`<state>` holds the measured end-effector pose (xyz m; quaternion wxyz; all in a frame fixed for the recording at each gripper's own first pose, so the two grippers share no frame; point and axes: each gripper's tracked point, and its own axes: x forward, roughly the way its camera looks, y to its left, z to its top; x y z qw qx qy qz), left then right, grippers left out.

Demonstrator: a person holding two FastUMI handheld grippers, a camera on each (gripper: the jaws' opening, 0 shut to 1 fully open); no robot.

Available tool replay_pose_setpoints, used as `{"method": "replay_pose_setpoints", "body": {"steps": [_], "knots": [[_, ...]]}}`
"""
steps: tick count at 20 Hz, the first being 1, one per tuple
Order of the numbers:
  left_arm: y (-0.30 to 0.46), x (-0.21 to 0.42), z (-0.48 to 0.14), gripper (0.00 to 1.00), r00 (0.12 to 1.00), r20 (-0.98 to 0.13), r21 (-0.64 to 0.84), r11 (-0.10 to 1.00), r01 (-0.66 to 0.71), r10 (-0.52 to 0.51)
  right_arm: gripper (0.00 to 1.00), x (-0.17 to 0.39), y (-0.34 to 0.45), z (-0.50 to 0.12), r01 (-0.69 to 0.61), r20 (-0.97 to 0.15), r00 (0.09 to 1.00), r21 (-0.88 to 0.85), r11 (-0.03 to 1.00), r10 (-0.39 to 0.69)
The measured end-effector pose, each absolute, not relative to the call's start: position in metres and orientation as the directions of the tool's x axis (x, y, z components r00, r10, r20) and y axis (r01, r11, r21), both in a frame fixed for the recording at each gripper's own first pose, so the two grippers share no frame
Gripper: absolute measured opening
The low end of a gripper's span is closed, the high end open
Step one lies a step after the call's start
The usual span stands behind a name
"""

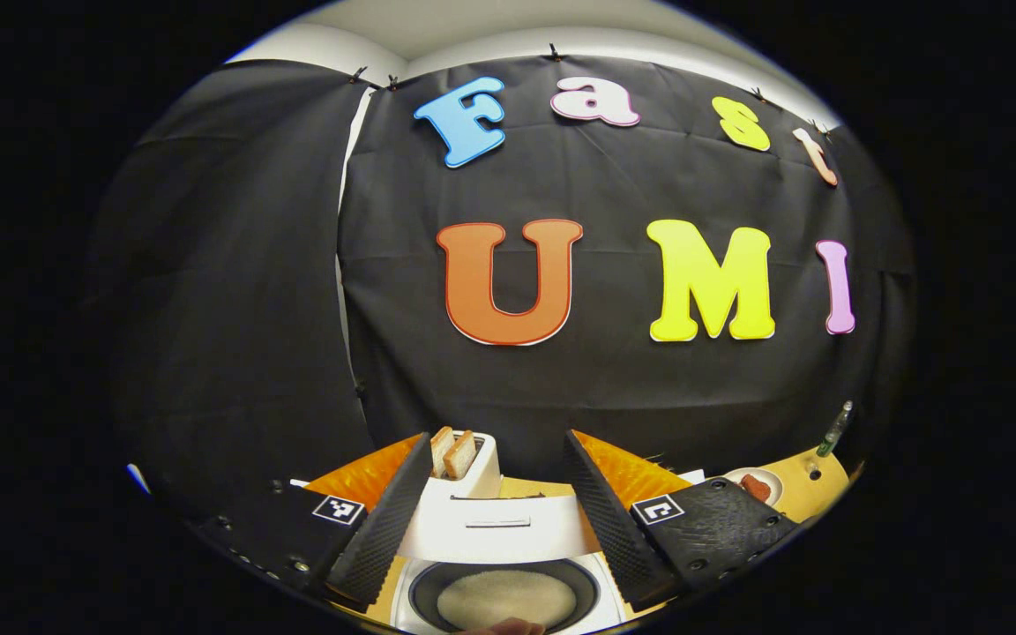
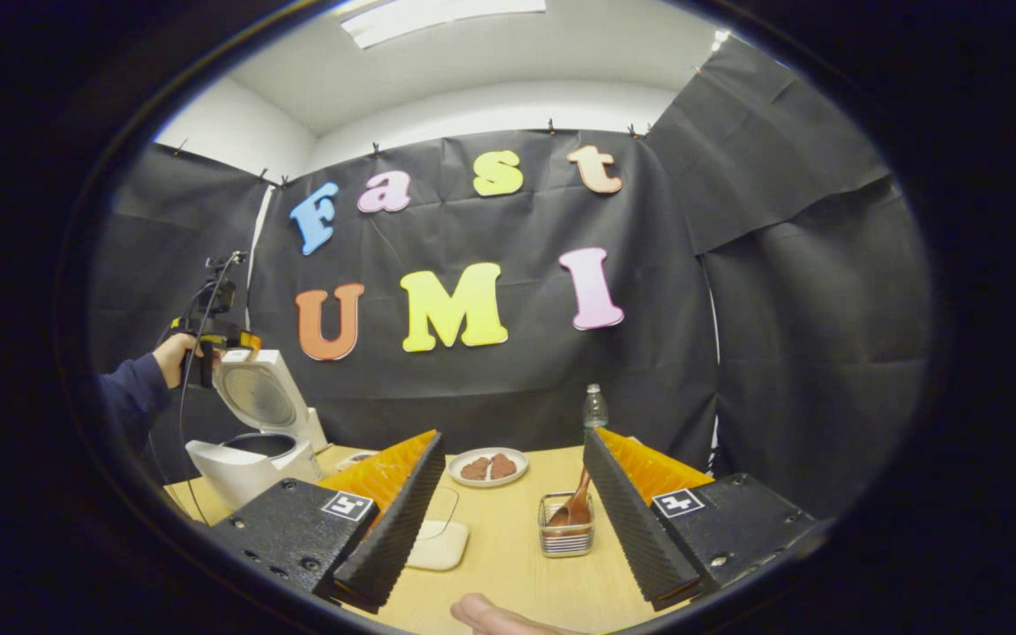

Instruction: Close the left gripper, press the button to open the rice cooker; take a wooden spoon from the chopstick holder with the right hand, scoop a spoonful of rice and pour it into the rice cooker, then put the wooden spoon back into the chopstick holder.

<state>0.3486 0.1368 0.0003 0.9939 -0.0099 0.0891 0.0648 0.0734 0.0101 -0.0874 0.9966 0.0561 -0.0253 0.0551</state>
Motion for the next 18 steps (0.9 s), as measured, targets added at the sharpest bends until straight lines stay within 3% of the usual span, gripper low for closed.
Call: {"method": "replay_pose_setpoints", "body": {"steps": [3,6,7,16,17,18], "knots": [[0.133,0.328,-0.021,0.97,0.969,-0.219,-0.009,0.993,-0.121,0.116,0.99,0.063,0.02,-0.093,-0.159,0.062,0.987,0.153,0.975,0.151],[0.133,0.304,-0.06,0.96,0.938,-0.329,-0.029,0.992,-0.126,0.11,0.96,0.055,0.025,-0.101,-0.169,0.054,0.985,0.177,0.97,0.161],[0.13,0.295,-0.07,0.98,0.931,-0.353,-0.032,0.993,-0.117,0.098,0.99,0.052,0.027,-0.101,-0.173,0.056,0.985,0.177,0.969,0.166],[0.115,0.252,-0.146,0.98,0.891,-0.445,-0.001,0.995,-0.099,0.088,0.96,0.019,0.046,-0.092,-0.204,0.091,0.977,0.136,0.969,0.193],[0.114,0.247,-0.153,0.98,0.885,-0.458,-0.009,0.995,-0.101,0.086,1.0,0.017,0.051,-0.089,-0.208,0.089,0.976,0.118,0.971,0.198],[0.113,0.244,-0.159,0.97,0.879,-0.47,-0.019,0.995,-0.102,0.081,0.96,0.015,0.056,-0.083,-0.212,0.097,0.975,0.102,0.972,0.202]]}}
